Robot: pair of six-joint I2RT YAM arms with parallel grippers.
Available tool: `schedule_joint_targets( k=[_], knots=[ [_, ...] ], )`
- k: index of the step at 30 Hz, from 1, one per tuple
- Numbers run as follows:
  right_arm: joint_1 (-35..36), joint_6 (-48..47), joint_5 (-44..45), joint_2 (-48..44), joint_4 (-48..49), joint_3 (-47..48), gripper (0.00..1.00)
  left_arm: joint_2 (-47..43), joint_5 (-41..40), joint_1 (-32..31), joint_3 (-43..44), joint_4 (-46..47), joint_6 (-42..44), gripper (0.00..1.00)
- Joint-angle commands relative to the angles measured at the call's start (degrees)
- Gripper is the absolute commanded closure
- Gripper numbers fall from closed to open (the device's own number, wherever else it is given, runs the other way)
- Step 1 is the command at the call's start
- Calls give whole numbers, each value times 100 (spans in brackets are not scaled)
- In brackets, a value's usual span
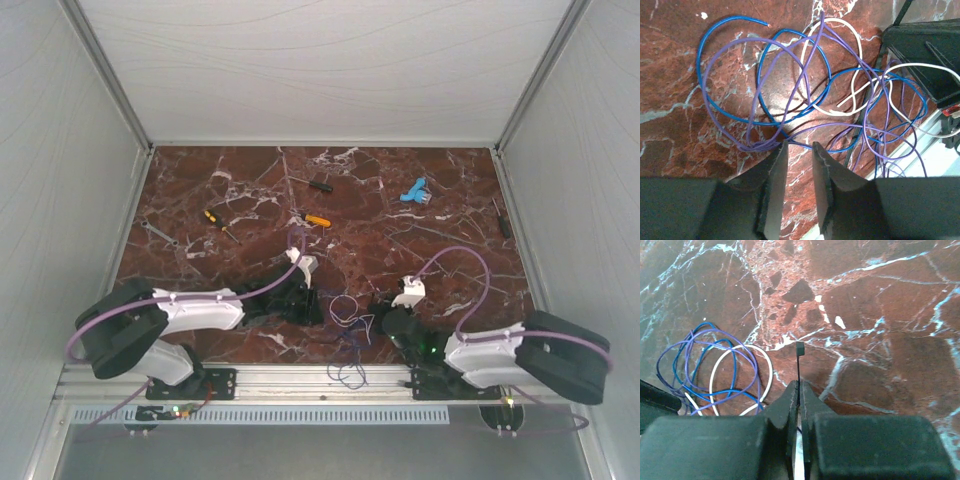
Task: Zip-tie the wires
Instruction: Tie the cable at the center of the board.
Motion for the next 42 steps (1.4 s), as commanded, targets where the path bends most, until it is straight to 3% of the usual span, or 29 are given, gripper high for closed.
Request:
schedule_joint_targets(
  k=[1,8,13,19,27,32,37,42],
  knots=[
    [292,380,427,794,561,13,100,-335,-347,-23,-14,-56,123,68],
    [369,440,686,767,292,75,100,-1156,-907,83,-107,-761,166,35],
    [360,351,847,230,-55,-25,100,-1937,-963,97,-498,-993,98,28],
    [368,188,803,-84,-99,-112,100,-2880,-678,-9,-1347,-494,221,23],
    [238,22,778,-444,-387,-98,100,-4050,-675,-587,-2589,903,548,27],
    [-12,-213,459,-662,-335,-118,100,-4587,-1231,-1661,-3400,2622,1966,34],
    [-55,-298,250,-665,-300,-97,100,-3936,-1515,-2050,-3480,3219,3122,41],
    [-56,-285,157,-502,-147,-95,100,-3039,-1149,-2054,-3575,4506,3627,45]
  ],
)
